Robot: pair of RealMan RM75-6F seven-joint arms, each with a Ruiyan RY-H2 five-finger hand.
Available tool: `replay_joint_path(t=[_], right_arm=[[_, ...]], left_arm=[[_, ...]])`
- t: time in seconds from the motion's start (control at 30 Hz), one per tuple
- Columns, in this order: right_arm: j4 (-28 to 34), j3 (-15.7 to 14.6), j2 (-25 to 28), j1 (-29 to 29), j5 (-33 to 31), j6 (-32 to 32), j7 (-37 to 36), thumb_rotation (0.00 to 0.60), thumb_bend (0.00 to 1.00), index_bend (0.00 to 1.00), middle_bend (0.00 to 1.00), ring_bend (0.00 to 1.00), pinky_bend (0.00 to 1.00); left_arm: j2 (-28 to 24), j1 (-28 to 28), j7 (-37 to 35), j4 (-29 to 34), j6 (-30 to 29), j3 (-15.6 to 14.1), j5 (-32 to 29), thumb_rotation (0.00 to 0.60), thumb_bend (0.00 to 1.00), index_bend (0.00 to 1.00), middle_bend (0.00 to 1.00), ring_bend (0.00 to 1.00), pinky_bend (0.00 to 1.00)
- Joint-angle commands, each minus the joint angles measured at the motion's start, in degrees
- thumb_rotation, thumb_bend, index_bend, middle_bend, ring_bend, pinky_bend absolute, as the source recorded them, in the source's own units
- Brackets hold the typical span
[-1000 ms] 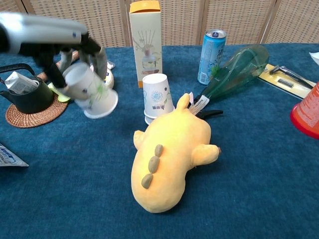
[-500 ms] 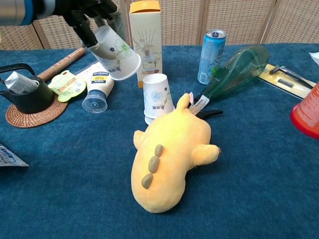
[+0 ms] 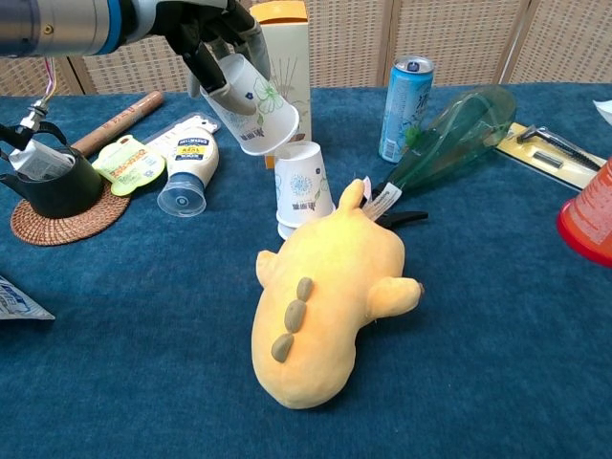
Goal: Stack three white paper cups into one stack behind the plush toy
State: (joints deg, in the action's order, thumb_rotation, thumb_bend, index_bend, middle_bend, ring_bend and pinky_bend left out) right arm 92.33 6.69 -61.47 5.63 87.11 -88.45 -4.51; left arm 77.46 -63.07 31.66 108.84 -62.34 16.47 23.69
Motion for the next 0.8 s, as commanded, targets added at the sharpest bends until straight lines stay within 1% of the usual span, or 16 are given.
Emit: replay_joint_path(t=[0.03,0.47,0.8], right_arm=[[0.0,0.05,0.06,-0.03,-0.04,-0.06,-0.1,0.6,0.34,0.11,0.0,0.0,0.37],[0.0,-0.05,0.03,0.02,-0.03,0.16,0.09,0.6,0.34,0.1,0.0,0.0,0.37],[0.12,0.05,0.15,0.02,-0.04,0.07,-0.27,0.6,0.33,0.1,0.0,0.0,0.37]], left_arm=[[0.34,-0.45,-0.5,-0.22,0.83,0.57,-1.11,0.6,0.31,0.47,0.39,0.37,0.58],[1.28,-2.41,-0.34,-0.72,1.23,1.51,-3.46,0.6,0.31,0.46,0.38,0.37,0.58],[2.76,-4.22,1.87,-1.34,-0.07,0.83,-5.31,0.6,0.31,0.46,0.37,0.36,0.58]])
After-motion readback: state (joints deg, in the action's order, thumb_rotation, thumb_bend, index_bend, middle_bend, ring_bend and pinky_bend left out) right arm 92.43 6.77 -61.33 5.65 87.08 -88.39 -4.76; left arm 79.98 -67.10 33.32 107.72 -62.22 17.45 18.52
